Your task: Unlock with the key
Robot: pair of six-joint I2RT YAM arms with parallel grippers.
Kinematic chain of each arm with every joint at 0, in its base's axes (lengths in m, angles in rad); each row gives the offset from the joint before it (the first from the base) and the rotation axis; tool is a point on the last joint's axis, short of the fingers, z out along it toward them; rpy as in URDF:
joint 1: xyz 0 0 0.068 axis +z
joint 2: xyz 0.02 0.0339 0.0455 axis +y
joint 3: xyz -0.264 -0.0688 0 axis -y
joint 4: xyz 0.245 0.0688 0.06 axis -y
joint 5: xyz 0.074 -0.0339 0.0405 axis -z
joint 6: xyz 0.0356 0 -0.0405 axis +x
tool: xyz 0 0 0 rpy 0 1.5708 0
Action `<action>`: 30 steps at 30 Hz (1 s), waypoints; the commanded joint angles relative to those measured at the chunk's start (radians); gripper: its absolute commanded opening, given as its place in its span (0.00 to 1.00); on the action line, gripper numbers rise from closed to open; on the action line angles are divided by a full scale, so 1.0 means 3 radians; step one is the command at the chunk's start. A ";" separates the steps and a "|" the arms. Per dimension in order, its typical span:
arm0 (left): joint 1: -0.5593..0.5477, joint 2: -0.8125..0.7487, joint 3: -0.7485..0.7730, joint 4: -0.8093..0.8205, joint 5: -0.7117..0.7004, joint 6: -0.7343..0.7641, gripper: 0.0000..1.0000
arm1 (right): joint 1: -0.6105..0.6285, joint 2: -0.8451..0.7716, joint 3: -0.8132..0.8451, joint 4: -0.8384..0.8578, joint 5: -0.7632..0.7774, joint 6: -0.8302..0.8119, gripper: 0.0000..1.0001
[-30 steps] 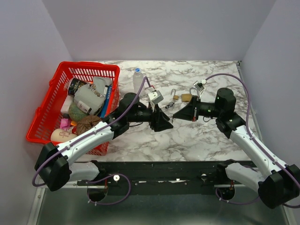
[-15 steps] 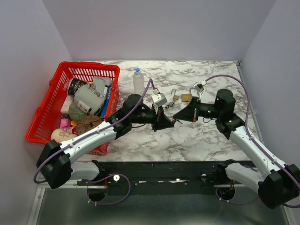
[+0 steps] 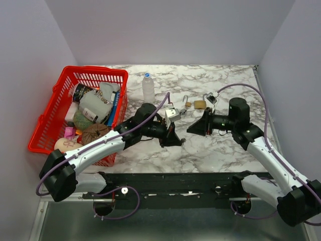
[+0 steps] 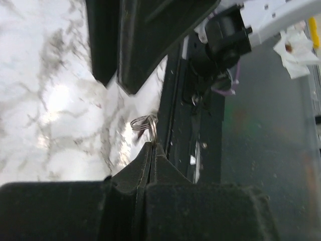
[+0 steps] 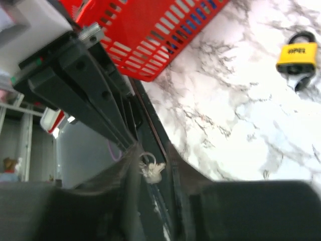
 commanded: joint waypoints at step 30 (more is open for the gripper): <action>-0.0061 0.0306 0.0166 -0.1005 0.0742 0.0531 0.00 | 0.1032 0.0032 -0.0229 -0.0308 0.0252 -0.0998 0.45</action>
